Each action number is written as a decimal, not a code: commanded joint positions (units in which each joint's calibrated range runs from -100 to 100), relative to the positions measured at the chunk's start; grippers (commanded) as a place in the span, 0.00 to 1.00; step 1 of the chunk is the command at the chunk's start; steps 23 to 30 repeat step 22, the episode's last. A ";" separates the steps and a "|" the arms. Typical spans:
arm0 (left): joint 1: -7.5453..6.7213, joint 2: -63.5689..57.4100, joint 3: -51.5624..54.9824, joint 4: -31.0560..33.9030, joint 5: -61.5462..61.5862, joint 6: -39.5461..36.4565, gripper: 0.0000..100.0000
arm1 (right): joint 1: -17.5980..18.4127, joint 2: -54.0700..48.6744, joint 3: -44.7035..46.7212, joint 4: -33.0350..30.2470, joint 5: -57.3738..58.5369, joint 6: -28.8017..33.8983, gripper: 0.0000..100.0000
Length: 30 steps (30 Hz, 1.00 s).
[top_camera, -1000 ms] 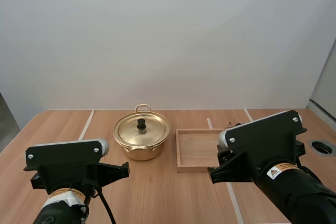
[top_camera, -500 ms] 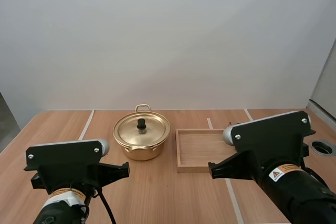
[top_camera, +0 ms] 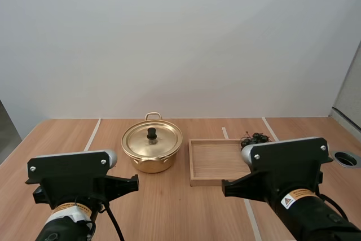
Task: Open the pot, put the pineapple inside, and close it
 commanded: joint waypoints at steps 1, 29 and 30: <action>0.08 -0.30 0.00 -0.06 -1.73 0.05 0.00 | 0.13 -0.41 4.58 -0.71 -5.43 0.09 0.00; 0.08 -0.30 0.00 0.03 -1.94 0.05 0.00 | 0.13 -0.41 4.58 0.18 -5.96 1.16 0.00; 0.08 -0.30 0.00 0.03 -1.94 0.05 0.00 | 0.13 -0.41 4.58 0.18 -5.96 1.16 0.00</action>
